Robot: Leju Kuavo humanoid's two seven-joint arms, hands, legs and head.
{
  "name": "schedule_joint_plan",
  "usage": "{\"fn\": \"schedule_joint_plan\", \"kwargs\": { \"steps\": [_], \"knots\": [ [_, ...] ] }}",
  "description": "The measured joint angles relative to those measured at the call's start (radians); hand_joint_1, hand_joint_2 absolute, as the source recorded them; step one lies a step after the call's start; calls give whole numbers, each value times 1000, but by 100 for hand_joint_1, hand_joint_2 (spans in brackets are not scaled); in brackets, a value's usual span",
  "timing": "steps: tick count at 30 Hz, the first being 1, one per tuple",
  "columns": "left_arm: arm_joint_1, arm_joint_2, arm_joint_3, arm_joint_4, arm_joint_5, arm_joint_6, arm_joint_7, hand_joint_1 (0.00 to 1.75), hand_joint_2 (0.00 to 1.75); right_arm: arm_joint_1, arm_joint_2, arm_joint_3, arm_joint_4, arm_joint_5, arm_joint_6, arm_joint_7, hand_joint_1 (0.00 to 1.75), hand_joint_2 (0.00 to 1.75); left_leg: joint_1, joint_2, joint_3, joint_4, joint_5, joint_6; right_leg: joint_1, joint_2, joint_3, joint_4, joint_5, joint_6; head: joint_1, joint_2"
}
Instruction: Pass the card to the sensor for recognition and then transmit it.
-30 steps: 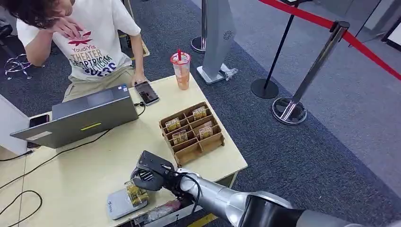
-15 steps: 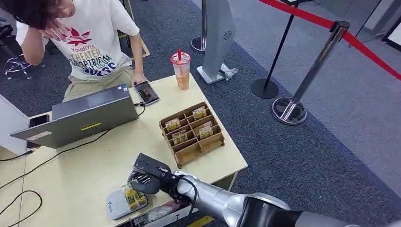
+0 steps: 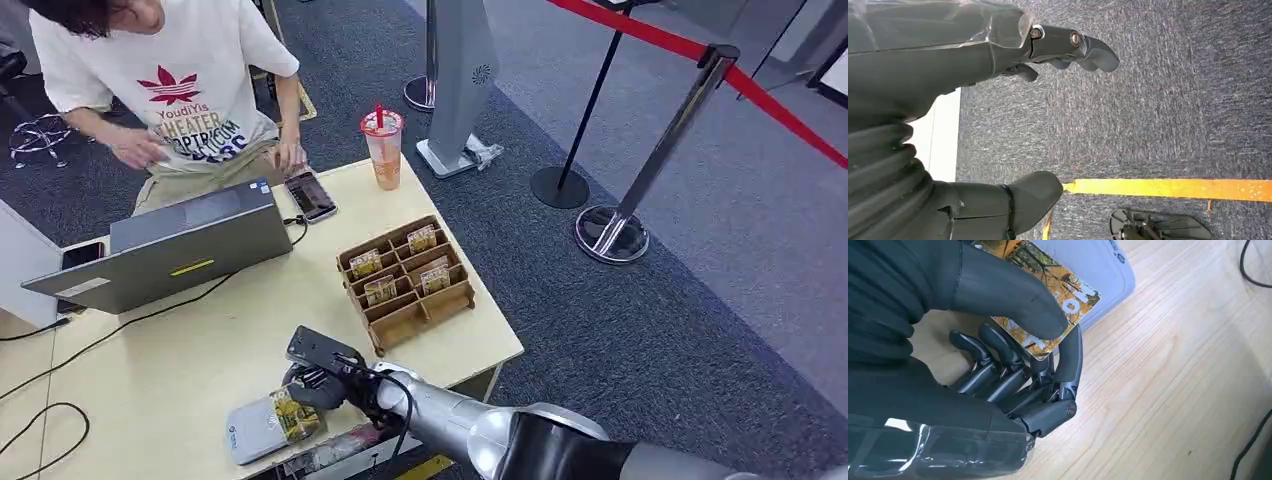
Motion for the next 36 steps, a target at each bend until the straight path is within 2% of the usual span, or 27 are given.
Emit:
{"fn": "schedule_joint_plan", "kwargs": {
  "steps": [11,19,22,28,36],
  "knots": [
    [-1,0,-1,0,-2,-3,-9,0,175,-12,0,0,25,-17,-4,-11,175,175,0,0,0,0,0,0,0,0,0,0,0,0,0,0],
    [2,0,-1,0,3,0,-21,0,175,-10,-10,-21,-16,-53,-12,-77,175,175,0,0,0,0,0,0,0,0,0,0,0,0,0,0],
    [5,0,-1,0,4,0,-27,0,175,3,-35,-54,-116,-83,-31,-108,175,175,0,0,0,0,0,0,0,0,-1,0,0,0,0,0],
    [10,0,-1,0,7,-2,-29,0,175,52,-93,-135,-382,-89,-54,-94,175,175,0,0,-1,1,0,1,0,0,-1,0,0,0,0,0],
    [14,0,-1,0,13,-4,-47,0,175,142,-145,-235,-687,-52,-72,-130,175,175,0,0,-1,1,0,1,0,0,-1,0,0,0,0,0]
  ]
}}
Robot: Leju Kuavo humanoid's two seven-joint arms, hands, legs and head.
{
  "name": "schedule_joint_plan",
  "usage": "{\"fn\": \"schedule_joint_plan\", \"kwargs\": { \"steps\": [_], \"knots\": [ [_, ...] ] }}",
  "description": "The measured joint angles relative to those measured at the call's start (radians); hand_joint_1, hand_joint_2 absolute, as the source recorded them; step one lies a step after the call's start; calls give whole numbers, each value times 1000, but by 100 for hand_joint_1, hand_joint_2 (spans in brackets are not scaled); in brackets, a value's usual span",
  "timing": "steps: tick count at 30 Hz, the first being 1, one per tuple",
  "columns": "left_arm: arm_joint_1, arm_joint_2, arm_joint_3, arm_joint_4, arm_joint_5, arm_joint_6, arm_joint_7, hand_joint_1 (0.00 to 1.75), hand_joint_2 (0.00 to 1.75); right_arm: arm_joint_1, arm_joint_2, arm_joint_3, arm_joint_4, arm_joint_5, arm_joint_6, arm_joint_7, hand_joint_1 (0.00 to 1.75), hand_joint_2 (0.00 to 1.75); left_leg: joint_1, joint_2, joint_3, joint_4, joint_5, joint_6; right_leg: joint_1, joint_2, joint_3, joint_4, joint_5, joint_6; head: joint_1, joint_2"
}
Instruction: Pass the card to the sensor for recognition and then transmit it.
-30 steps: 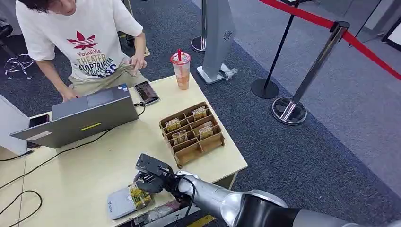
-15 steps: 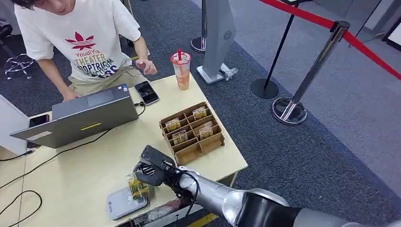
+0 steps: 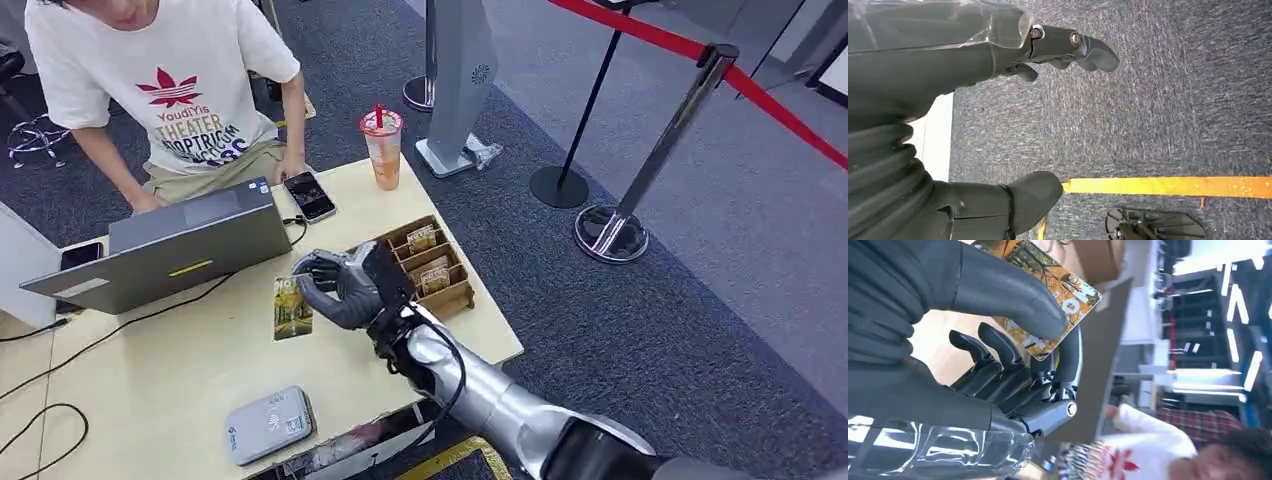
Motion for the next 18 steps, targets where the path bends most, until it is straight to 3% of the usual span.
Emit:
{"fn": "schedule_joint_plan", "kwargs": {
  "steps": [4,9,18],
  "knots": [
    [-1,0,0,0,5,0,7,0,175,-1,-7,-33,-80,22,0,-7,175,175,0,0,0,0,0,0,0,0,0,0,0,0,0,0],
    [-8,0,0,0,6,-3,18,0,175,-77,-7,-71,-92,38,-8,-2,175,175,0,0,0,0,0,0,0,0,0,0,1,0,0,0],
    [-30,0,0,0,-6,-13,42,0,175,-302,28,-111,41,76,-88,55,175,175,0,0,0,0,1,0,0,0,0,0,2,1,0,0]
  ]
}}
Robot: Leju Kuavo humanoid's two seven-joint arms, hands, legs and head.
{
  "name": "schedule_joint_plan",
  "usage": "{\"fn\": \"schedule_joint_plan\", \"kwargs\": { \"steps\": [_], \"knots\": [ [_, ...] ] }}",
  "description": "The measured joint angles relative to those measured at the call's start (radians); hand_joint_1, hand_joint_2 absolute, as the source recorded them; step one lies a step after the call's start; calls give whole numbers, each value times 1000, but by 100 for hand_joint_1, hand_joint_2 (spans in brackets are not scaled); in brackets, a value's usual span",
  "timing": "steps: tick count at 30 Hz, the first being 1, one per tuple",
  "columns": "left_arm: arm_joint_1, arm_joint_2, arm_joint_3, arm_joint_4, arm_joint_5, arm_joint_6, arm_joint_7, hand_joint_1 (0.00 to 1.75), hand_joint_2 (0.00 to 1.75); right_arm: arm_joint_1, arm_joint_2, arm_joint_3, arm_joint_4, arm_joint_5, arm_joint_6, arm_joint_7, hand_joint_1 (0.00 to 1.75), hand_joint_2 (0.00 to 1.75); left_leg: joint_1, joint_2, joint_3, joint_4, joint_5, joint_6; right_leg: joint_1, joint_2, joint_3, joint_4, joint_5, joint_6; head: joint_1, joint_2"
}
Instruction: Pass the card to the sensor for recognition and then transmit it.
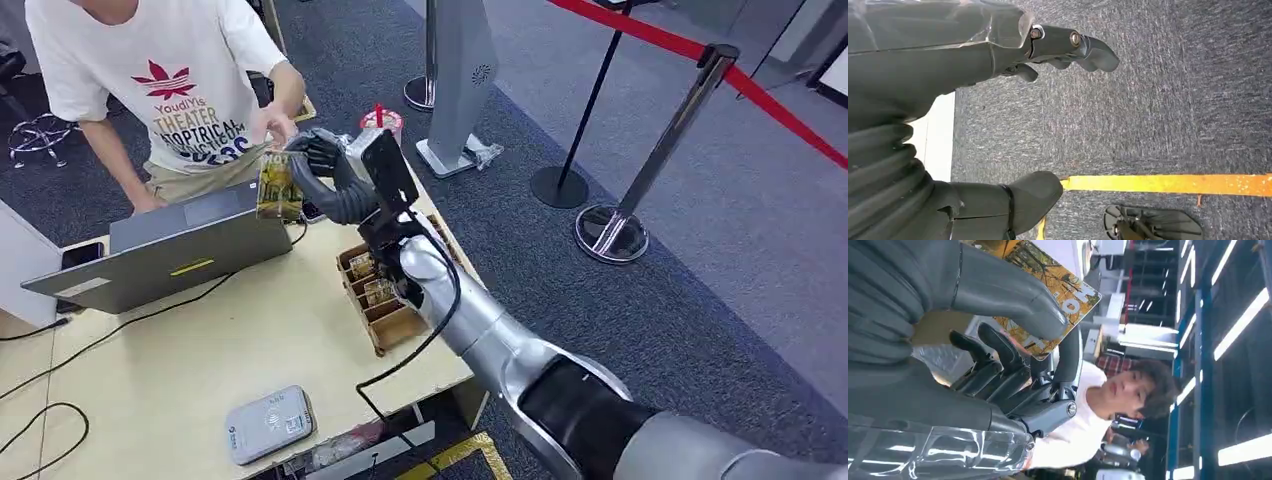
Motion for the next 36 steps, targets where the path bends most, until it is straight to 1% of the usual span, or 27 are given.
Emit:
{"fn": "schedule_joint_plan", "kwargs": {
  "steps": [7,12,23,30,31,32,33,36],
  "knots": [
    [-9,0,-1,0,3,-1,8,0,175,-130,37,-18,163,40,-32,16,175,175,0,0,0,0,0,0,0,0,0,0,0,0,0,0],
    [-9,0,-1,0,12,2,8,0,175,-173,61,-25,240,61,-40,14,175,175,0,0,0,0,0,0,0,0,0,0,0,0,0,0],
    [-5,0,-1,0,28,11,2,0,175,-180,93,-31,373,111,-52,3,175,175,0,0,0,0,0,0,0,0,0,0,0,0,0,0],
    [-4,0,-1,0,29,11,-2,0,175,-179,98,-31,408,124,-57,2,175,175,0,0,-1,0,0,0,0,0,0,0,0,0,0,0],
    [-4,0,-1,0,29,11,-2,0,175,-178,99,-31,415,129,-63,1,122,175,0,0,-1,0,0,0,0,0,0,0,0,0,0,0],
    [-4,0,-1,0,29,11,-2,0,175,-176,100,-31,419,134,-66,0,24,175,0,0,-1,0,0,0,0,0,0,0,0,0,0,0],
    [-3,0,-1,0,29,12,-2,0,175,-173,100,-31,424,140,-68,-2,0,175,0,0,-1,0,0,0,0,0,0,0,0,0,0,0],
    [-3,0,-1,0,30,14,-2,0,175,-161,101,-31,434,142,-68,-4,0,175,0,-1,-1,0,0,0,0,0,0,0,0,0,0,0]
  ]
}}
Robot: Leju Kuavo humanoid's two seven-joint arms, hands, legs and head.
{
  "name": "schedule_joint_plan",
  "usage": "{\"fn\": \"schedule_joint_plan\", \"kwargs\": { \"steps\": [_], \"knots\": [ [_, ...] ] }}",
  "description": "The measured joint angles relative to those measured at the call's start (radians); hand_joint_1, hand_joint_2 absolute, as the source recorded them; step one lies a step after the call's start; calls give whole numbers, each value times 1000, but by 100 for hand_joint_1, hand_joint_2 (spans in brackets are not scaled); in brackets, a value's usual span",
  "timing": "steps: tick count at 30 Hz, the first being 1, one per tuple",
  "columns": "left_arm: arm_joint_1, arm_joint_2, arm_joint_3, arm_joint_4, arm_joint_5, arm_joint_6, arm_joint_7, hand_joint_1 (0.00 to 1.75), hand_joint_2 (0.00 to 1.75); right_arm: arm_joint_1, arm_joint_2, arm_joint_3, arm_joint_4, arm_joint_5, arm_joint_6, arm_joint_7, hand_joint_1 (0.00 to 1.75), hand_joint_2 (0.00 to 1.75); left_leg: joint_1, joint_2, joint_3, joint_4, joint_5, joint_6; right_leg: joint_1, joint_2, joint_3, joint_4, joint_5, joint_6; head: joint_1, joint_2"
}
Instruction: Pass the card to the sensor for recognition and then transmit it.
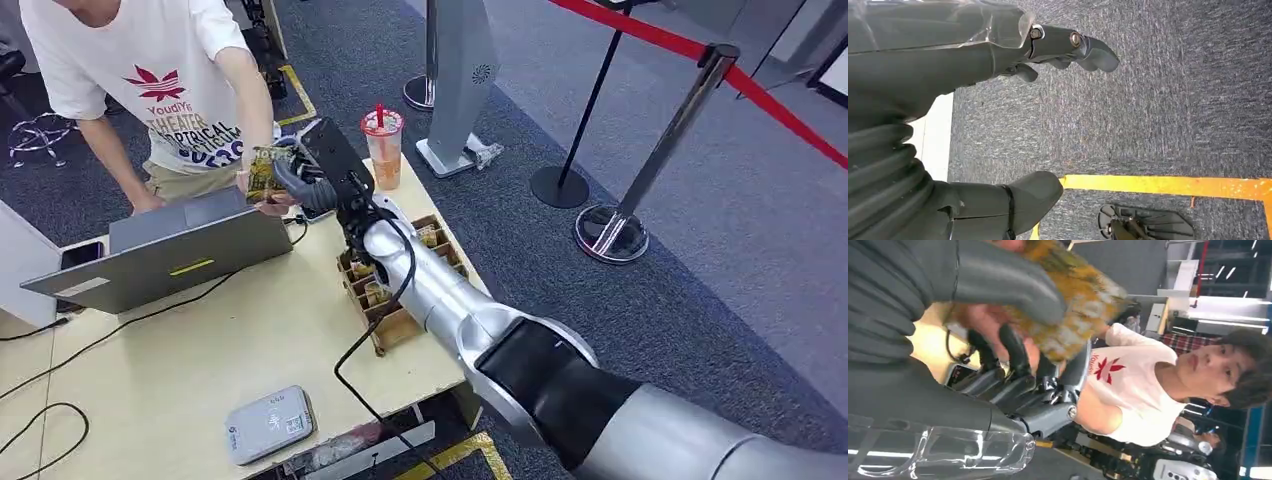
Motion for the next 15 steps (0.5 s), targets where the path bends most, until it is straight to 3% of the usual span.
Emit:
{"fn": "schedule_joint_plan", "kwargs": {
  "steps": [8,15],
  "knots": [
    [2,1,0,0,2,0,0,0,175,17,3,0,10,17,0,-7,0,175,0,0,0,0,0,0,0,0,0,0,0,0,0,0],
    [6,2,0,0,3,-2,-13,0,175,95,-7,12,-156,121,-31,-6,0,175,0,0,0,0,0,0,0,0,-1,0,0,0,0,0]
  ]
}}
